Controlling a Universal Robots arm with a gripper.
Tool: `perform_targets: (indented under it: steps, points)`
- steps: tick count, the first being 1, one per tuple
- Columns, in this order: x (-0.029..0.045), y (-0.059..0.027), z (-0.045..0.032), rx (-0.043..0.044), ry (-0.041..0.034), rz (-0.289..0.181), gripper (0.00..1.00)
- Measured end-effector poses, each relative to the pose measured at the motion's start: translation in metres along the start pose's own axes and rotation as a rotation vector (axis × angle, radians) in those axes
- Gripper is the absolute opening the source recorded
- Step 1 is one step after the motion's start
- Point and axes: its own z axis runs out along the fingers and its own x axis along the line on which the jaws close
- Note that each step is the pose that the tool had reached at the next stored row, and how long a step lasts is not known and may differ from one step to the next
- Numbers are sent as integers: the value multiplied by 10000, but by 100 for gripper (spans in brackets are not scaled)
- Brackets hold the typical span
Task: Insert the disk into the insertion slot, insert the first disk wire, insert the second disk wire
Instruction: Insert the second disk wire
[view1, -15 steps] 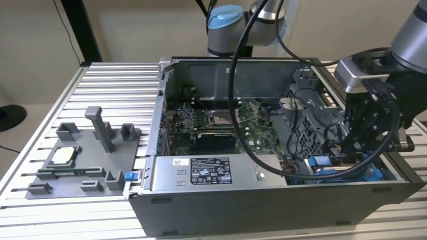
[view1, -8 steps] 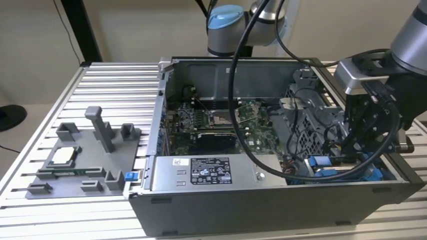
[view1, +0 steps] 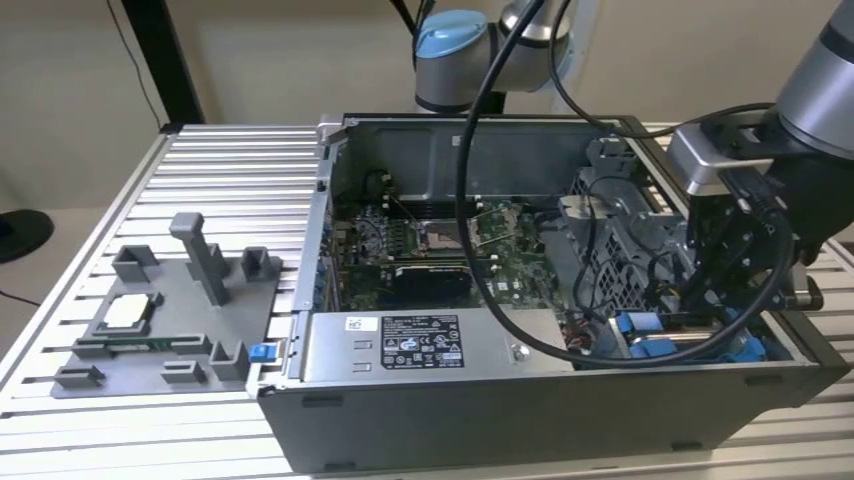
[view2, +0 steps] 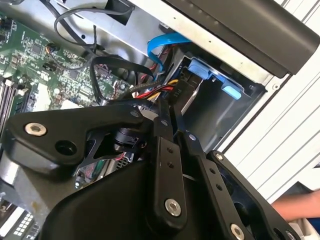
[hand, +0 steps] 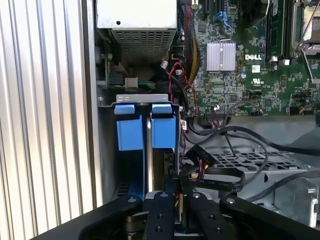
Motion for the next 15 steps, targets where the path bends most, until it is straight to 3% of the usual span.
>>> perform_targets:
  steps: [15]
  points:
    - [5, 5, 70, 3, -1, 0, 0]
